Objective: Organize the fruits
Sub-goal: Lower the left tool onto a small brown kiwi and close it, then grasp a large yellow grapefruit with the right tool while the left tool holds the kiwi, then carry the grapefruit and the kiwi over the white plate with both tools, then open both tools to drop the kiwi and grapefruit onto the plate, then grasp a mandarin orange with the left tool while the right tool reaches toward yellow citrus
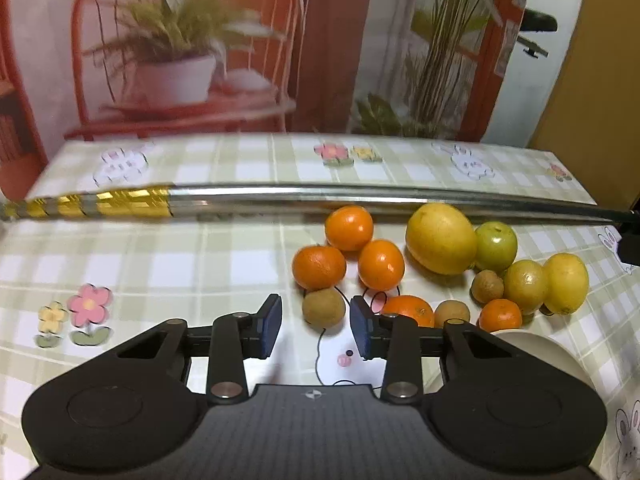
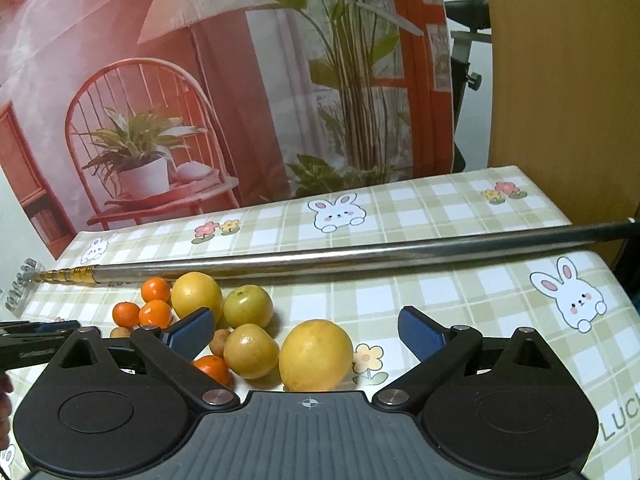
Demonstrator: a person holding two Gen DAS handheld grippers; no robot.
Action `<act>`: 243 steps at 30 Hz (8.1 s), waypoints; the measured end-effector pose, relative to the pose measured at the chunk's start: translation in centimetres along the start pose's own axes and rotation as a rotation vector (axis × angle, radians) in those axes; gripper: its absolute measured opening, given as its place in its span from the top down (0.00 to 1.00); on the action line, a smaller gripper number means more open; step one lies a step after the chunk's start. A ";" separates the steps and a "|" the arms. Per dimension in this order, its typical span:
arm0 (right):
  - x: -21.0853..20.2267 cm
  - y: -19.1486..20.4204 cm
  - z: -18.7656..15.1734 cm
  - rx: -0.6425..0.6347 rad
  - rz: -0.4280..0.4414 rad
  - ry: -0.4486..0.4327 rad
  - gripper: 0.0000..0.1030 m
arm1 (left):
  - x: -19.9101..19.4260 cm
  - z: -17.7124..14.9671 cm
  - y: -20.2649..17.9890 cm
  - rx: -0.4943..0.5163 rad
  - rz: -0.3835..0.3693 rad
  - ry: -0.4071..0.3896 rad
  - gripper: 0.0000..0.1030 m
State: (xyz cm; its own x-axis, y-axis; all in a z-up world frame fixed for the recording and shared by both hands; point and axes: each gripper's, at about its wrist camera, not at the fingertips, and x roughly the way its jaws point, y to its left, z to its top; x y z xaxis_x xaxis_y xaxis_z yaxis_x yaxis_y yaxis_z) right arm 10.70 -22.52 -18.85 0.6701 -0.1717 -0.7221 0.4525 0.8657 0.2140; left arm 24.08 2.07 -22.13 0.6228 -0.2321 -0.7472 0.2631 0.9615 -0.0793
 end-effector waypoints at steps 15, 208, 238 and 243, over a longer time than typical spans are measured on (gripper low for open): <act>1.1 -0.5 -0.4 0.030 0.005 0.029 0.05 | 3.3 0.4 0.3 -0.065 0.010 0.042 0.71; -1.6 4.5 -10.5 -0.178 0.192 0.259 0.60 | -5.2 -10.3 -6.5 0.113 -0.050 0.057 0.71; -4.2 3.9 -6.4 -0.183 0.191 0.142 0.57 | -9.3 -5.8 -3.8 -0.024 -0.108 -0.056 0.68; -5.3 2.5 -3.5 -0.144 0.182 0.071 0.57 | -11.4 -3.7 -2.4 -0.043 -0.090 -0.131 0.67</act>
State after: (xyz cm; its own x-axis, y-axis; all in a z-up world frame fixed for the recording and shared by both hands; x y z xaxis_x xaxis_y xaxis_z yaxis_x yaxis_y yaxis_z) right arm 6.28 -17.79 -16.77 0.6876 0.0223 -0.7257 0.2358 0.9385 0.2523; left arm 13.59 2.92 -15.84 0.6898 -0.3318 -0.6435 0.2921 0.9408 -0.1720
